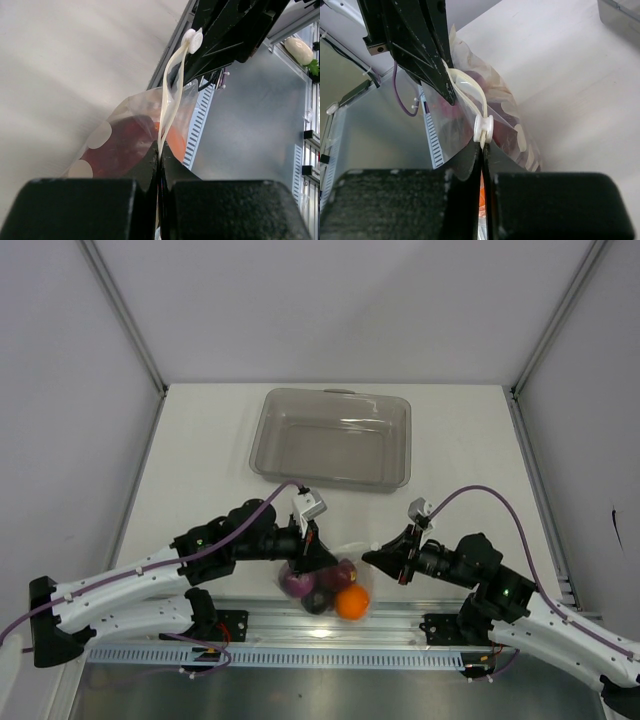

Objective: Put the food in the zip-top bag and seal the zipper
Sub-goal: Zip the zipper food storage bag at the center of the board.

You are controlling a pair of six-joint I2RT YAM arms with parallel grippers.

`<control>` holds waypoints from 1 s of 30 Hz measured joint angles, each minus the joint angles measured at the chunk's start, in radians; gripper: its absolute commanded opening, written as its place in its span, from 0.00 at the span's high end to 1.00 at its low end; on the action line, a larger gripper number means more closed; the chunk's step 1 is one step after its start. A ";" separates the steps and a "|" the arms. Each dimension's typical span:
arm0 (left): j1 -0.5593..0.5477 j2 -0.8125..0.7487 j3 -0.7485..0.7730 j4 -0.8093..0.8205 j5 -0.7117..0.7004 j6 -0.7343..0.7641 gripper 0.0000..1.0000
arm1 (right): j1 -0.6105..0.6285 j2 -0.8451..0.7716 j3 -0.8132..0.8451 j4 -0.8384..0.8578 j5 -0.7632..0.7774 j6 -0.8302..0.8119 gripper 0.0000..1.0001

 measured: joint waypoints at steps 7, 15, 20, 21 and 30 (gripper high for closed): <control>0.006 -0.008 0.000 0.006 -0.005 0.021 0.26 | -0.035 0.012 0.001 0.004 -0.047 0.011 1.00; 0.007 -0.039 0.031 0.058 -0.012 0.084 0.11 | -0.043 0.077 0.074 -0.050 -0.116 0.048 1.00; 0.007 0.018 0.091 0.175 0.012 0.131 0.21 | -0.043 0.132 0.131 -0.089 -0.175 0.051 1.00; 0.007 0.042 0.105 0.196 0.019 0.135 0.24 | -0.043 0.142 0.141 -0.095 -0.182 0.052 1.00; 0.007 0.175 0.154 0.266 0.097 0.157 0.60 | -0.043 0.168 0.172 -0.116 -0.218 0.084 1.00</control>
